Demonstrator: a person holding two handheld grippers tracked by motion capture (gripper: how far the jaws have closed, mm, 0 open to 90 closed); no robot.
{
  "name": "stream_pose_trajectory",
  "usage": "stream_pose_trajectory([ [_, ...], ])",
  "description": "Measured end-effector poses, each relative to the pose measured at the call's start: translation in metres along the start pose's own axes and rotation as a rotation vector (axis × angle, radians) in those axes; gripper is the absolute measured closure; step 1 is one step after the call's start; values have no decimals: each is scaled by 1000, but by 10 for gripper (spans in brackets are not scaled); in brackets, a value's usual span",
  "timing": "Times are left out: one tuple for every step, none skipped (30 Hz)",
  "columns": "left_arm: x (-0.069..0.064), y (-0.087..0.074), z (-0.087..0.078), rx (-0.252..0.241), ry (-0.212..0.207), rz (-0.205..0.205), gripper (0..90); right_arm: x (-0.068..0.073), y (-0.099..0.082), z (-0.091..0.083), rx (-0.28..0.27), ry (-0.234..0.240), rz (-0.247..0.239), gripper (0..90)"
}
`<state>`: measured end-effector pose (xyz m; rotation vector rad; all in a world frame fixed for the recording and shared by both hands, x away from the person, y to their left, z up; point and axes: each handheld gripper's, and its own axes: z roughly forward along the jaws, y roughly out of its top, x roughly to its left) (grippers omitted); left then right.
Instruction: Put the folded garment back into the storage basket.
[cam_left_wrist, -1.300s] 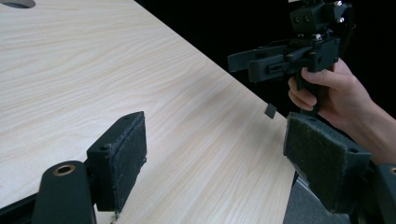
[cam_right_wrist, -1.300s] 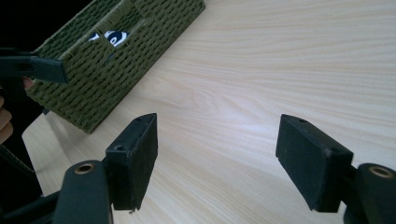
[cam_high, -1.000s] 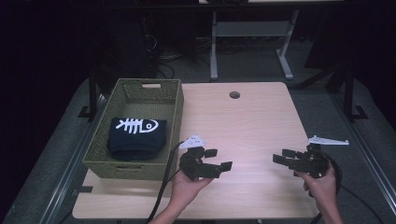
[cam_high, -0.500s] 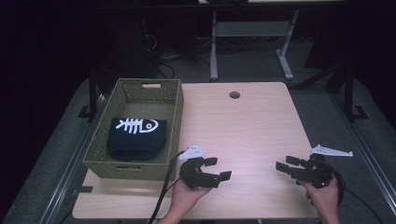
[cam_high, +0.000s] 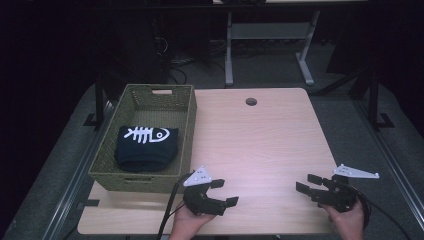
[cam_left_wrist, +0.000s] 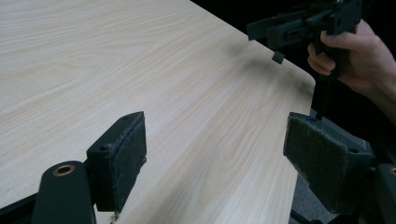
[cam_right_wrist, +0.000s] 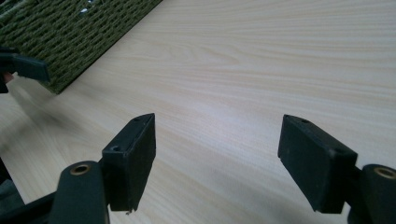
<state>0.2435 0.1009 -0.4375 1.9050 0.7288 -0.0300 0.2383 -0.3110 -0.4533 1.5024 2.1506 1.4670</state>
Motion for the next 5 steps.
stream_pose_trajectory([
  [0, 0, -2, -7, 2, 3, 212, 1, -2, -2, -3, 2, 7, 273],
  [0, 0, -4, -12, -2, 6, 213, 1, -3, -4, -10, 5, 9, 273],
  [0, 0, -4, -12, -2, 6, 213, 1, -3, -4, -10, 5, 9, 273],
  [0, -1, -6, -13, -4, -1, 213, 2, -4, -8, -29, 14, 14, 270],
  [0, -2, -6, -15, 2, 5, 213, 2, -4, -9, -43, 17, 17, 269],
])
